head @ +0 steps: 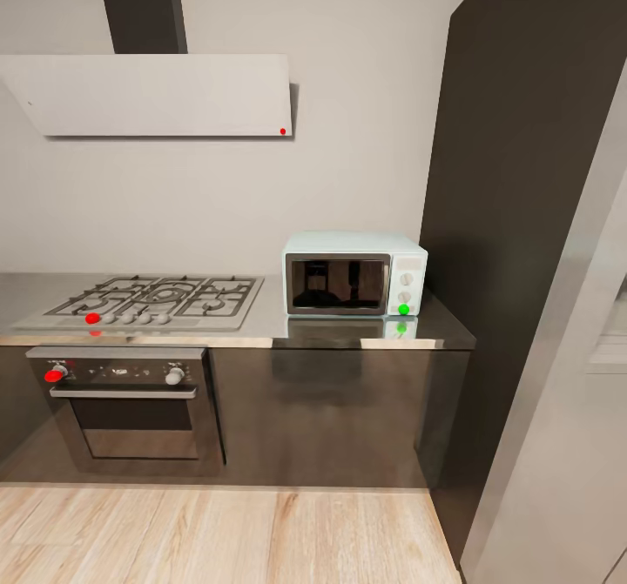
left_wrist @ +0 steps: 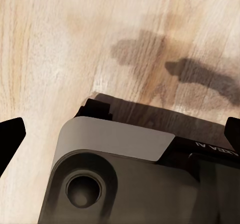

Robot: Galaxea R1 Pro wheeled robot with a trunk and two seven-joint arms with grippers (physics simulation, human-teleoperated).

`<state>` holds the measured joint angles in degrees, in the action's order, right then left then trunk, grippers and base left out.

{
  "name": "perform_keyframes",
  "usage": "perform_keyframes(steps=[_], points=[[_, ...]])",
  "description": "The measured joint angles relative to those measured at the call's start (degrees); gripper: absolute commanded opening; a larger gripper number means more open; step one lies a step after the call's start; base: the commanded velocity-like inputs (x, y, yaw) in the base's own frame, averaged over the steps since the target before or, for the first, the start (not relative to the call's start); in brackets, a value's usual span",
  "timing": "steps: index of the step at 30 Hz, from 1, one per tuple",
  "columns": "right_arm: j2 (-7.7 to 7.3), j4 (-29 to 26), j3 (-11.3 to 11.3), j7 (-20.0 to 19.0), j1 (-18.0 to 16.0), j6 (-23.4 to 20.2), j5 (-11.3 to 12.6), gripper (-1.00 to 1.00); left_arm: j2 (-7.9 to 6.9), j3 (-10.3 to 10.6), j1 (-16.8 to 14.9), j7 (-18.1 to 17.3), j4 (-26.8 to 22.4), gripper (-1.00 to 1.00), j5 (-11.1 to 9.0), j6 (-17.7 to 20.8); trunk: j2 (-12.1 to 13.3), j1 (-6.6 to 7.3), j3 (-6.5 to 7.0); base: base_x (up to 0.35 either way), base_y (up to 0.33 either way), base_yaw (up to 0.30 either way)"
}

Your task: In the kitchen, take the popcorn bag from the countertop, put it into the microwave, and heat it until the popcorn is cooked so the cooked popcorn ends up inside the bag.

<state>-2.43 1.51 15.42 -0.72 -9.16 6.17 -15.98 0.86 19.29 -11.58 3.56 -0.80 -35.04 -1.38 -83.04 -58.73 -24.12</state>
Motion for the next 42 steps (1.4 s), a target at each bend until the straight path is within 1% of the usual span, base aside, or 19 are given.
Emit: perform_keyframes(steps=[42], points=[[0.0, 0.0, 0.0, 0.0, 0.0, 0.01, 0.0, -1.0, 0.0, 0.0, -0.01, 0.0, 0.0, 1.0, 0.0, 0.02, 0.0, 0.0, 0.0, 0.0, 0.0, 0.0]])
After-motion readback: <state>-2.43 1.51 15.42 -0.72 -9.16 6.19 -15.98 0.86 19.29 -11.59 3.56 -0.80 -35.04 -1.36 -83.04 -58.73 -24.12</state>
